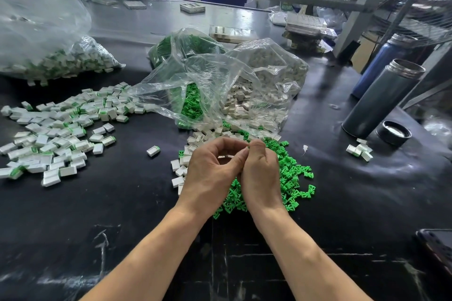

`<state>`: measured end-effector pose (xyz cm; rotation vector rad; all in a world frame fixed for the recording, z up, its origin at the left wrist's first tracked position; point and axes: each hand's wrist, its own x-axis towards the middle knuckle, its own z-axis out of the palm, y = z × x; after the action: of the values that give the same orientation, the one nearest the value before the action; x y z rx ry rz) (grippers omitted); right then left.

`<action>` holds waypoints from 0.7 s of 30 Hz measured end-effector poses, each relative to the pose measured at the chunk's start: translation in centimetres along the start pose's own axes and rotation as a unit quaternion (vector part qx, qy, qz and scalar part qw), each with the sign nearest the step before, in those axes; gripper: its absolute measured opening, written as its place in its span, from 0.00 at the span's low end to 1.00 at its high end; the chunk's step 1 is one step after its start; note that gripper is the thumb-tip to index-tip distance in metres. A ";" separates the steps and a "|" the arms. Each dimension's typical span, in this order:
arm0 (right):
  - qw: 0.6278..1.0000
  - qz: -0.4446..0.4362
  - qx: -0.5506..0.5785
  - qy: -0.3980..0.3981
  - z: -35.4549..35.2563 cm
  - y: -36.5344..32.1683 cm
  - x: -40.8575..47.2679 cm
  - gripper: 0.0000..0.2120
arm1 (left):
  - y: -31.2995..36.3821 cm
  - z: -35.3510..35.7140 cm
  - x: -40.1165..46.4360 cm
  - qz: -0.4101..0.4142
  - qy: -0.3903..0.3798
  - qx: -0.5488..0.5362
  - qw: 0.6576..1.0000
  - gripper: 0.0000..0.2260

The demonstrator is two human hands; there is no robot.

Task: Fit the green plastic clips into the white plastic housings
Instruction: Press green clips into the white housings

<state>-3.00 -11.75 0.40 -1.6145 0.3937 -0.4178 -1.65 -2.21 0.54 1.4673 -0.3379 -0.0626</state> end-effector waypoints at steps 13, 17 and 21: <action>0.999 -0.032 -0.006 -0.006 0.0 -0.1 -0.1 0.26 | -0.1 0.0 -0.1 0.001 0.011 0.003 1.000 0.03; 1.000 -0.022 -0.005 0.014 0.1 0.0 -0.1 0.25 | 0.0 0.1 -0.1 0.003 0.016 0.003 1.000 0.03; 1.000 -0.020 0.001 0.014 0.1 0.1 0.0 0.27 | 0.1 0.1 -0.2 0.013 0.018 0.001 1.000 0.02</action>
<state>-2.95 -11.63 0.26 -1.6188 0.3831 -0.4702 -1.88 -2.29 0.60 1.4648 -0.3288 -0.0149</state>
